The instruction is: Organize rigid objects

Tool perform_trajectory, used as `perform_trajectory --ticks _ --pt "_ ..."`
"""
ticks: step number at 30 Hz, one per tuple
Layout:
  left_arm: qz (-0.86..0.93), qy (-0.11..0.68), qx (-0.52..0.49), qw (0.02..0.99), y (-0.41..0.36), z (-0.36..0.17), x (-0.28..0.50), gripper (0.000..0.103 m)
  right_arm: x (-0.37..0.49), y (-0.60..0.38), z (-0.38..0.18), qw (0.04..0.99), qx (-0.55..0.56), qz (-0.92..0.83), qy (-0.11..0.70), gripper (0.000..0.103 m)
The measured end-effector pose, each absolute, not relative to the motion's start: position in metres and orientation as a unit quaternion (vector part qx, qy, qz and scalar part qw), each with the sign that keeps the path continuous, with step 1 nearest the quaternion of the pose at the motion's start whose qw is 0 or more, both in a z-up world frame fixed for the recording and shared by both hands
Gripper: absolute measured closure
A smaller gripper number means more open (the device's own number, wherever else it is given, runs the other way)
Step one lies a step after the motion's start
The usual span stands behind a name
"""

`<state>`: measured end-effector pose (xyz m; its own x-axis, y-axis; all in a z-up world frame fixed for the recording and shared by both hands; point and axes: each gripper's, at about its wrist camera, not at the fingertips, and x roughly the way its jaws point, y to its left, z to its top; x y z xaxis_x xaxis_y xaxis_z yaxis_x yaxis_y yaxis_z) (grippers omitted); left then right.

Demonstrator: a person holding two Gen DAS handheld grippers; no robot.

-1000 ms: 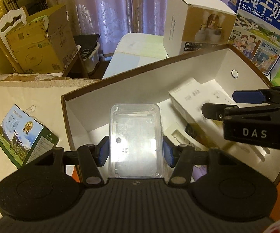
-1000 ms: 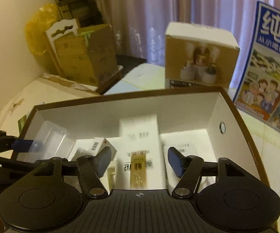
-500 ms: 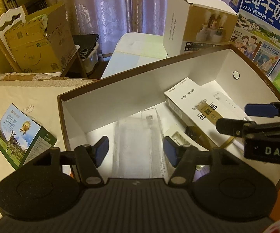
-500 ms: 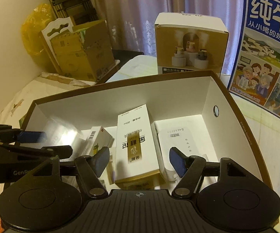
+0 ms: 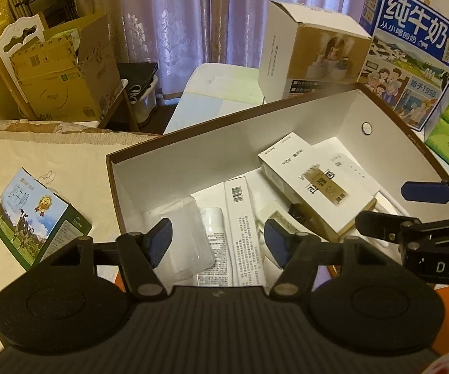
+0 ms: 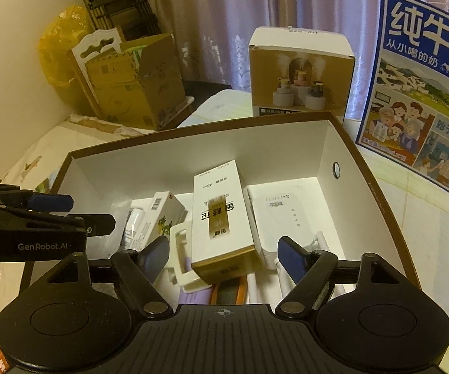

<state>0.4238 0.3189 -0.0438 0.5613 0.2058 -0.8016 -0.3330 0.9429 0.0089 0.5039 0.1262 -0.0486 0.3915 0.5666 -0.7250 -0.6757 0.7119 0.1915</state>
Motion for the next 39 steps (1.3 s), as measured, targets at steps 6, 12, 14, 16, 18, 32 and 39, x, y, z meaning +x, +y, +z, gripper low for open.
perform_trajectory --ticks 6,12,14,16,18,32,39 --pt "0.145 0.435 -0.072 0.886 0.312 -0.033 0.413 0.041 0.493 0.116 -0.040 0.837 -0.061 0.366 0.403 0.029" --pt "0.125 0.415 -0.067 0.899 0.299 -0.019 0.395 0.041 0.474 0.100 -0.028 0.849 -0.044 0.350 0.395 0.028" --pt "0.116 0.409 -0.064 0.903 0.295 -0.016 0.386 0.041 0.465 0.093 -0.023 0.853 -0.037 0.343 0.391 0.028" --pt "0.106 0.403 -0.062 0.907 0.291 -0.013 0.376 0.039 0.456 0.086 -0.019 0.859 -0.030 0.335 0.387 0.028" --pt "0.096 0.398 -0.061 0.910 0.287 -0.010 0.367 0.037 0.447 0.079 -0.016 0.863 -0.021 0.326 0.385 0.028" --pt "0.051 0.361 -0.033 0.931 0.249 0.019 0.284 0.029 0.368 0.027 0.005 0.883 0.028 0.284 0.373 0.028" --pt "0.056 0.374 -0.036 0.925 0.220 0.022 0.247 0.029 0.329 -0.011 0.005 0.880 0.039 0.278 0.382 0.028"
